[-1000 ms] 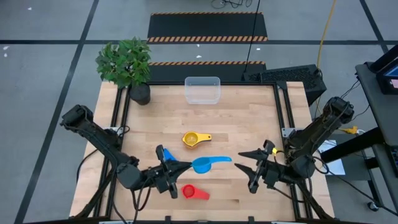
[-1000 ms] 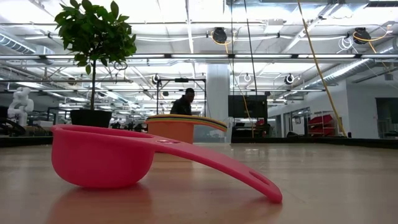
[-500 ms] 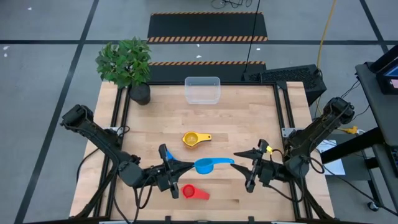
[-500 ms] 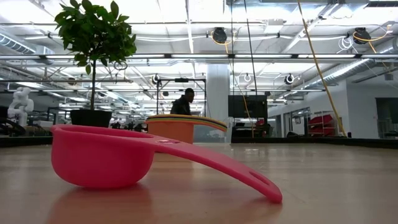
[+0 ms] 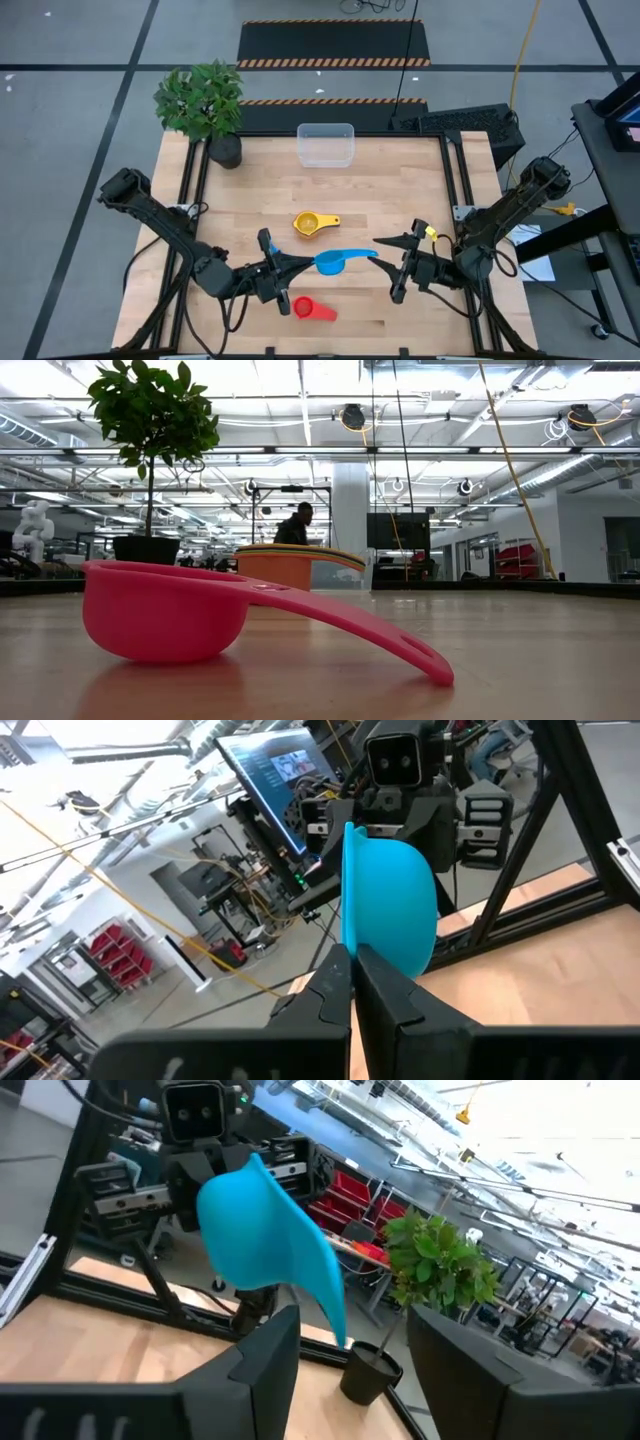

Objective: Nest measuring cups in basket
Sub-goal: Stack the light blue measuring cup on top of the yellow measuring cup

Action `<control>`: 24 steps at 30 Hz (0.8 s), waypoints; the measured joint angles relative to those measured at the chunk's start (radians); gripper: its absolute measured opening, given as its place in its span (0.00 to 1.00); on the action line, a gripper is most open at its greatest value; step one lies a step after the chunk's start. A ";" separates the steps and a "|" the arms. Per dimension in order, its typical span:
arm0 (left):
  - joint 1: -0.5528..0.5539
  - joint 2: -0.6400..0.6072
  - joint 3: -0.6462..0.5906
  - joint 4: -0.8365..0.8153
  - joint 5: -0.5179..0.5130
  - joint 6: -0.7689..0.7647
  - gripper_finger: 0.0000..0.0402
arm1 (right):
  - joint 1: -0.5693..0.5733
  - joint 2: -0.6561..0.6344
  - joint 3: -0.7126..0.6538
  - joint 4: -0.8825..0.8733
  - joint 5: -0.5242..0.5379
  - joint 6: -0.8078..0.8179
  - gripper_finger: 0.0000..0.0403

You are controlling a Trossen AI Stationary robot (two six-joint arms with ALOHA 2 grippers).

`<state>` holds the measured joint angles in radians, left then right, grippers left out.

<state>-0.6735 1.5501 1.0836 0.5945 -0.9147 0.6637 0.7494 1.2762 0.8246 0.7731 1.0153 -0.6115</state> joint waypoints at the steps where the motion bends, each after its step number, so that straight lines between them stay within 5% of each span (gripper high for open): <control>1: 0.000 0.000 0.000 0.000 0.001 -0.001 0.00 | -0.003 0.000 0.000 0.000 0.000 0.002 0.45; 12: 0.001 0.001 0.000 -0.020 0.015 -0.004 0.00 | -0.016 0.000 0.000 -0.015 -0.156 0.001 0.41; 24: 0.001 0.001 0.000 -0.024 0.024 -0.009 0.00 | -0.018 0.000 0.000 -0.015 -0.152 -0.003 0.05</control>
<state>-0.6724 1.5509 1.0836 0.5707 -0.8904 0.6549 0.7315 1.2762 0.8242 0.7582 0.8629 -0.6144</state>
